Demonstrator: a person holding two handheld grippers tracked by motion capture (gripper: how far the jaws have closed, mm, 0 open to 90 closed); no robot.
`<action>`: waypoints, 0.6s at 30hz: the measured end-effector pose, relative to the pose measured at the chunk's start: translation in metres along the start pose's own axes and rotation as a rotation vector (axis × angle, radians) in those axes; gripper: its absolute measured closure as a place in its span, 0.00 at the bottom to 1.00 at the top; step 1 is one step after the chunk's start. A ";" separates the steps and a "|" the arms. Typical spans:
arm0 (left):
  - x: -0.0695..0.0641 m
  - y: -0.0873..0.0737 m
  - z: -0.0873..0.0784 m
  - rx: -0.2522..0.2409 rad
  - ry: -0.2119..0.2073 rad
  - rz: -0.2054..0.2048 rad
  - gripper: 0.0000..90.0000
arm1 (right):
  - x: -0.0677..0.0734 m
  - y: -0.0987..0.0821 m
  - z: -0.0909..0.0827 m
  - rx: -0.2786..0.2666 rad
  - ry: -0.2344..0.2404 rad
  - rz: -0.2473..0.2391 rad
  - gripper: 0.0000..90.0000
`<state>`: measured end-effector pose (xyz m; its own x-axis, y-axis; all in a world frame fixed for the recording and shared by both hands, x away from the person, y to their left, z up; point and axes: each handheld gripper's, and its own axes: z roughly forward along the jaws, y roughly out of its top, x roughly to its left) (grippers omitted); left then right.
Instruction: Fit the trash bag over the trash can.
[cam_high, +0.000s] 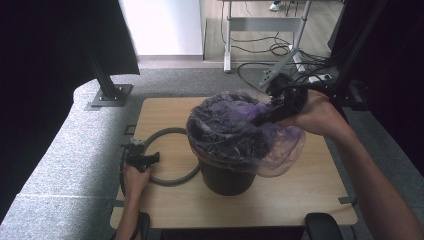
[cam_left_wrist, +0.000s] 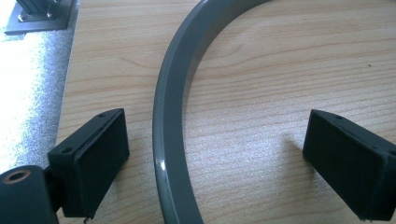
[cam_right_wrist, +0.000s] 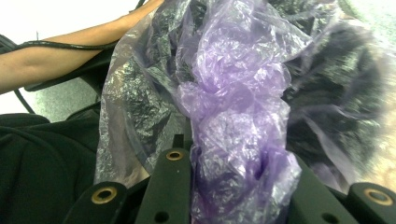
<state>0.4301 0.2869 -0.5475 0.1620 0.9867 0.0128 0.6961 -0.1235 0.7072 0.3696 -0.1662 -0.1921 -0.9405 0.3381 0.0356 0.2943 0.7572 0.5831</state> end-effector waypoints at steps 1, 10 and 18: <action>0.000 0.000 0.000 0.000 0.000 0.000 0.08 | 0.000 -0.001 -0.002 -0.004 -0.005 0.005 0.87; 0.000 0.000 0.000 0.000 0.000 0.000 0.08 | -0.020 -0.011 0.029 -0.033 0.006 0.058 0.87; 0.000 0.000 0.000 0.000 0.000 0.000 0.08 | -0.026 0.003 0.069 -0.053 0.003 0.049 0.87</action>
<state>0.4302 0.2869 -0.5476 0.1619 0.9867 0.0127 0.6959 -0.1233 0.7074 0.4073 -0.1338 -0.2473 -0.9257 0.3722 0.0675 0.3306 0.7093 0.6225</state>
